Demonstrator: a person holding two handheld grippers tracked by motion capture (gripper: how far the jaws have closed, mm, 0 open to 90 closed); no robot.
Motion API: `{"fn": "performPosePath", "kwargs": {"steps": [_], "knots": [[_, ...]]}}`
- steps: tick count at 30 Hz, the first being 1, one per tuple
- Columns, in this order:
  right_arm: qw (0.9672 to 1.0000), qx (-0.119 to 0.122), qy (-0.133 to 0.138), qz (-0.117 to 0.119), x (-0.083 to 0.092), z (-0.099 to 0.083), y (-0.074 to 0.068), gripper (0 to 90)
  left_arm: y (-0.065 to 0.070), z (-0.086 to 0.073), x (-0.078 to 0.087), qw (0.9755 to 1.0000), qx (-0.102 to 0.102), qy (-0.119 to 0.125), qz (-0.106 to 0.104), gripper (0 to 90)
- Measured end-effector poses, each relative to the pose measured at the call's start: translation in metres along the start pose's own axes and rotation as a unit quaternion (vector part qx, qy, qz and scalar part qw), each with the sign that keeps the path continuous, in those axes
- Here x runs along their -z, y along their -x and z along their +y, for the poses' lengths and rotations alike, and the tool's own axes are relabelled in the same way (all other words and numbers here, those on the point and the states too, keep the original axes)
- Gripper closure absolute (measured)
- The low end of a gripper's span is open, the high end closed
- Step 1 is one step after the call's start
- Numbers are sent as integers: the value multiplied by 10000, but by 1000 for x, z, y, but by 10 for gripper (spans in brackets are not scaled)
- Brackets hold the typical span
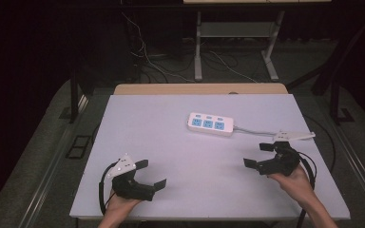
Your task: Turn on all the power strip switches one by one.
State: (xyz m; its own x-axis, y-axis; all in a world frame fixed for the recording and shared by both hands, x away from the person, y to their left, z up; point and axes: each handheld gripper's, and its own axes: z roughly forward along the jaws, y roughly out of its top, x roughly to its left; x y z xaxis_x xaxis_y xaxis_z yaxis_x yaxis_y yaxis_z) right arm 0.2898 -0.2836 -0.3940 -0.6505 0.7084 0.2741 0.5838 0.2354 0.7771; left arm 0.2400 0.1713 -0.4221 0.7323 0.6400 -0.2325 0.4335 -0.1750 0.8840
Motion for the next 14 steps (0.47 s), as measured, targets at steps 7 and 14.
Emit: {"fn": "performPosePath", "kwargs": {"steps": [7, 14], "knots": [[9999, -46, 103, -8, 10, -22, -8, 3, 0, 0, -1, 10000, -14, -28, 8, 0], [9999, -23, 153, -53, 11, -36, -12, 3, -1, 0, -1, 10000, 2, -40, 30, 0]]}}
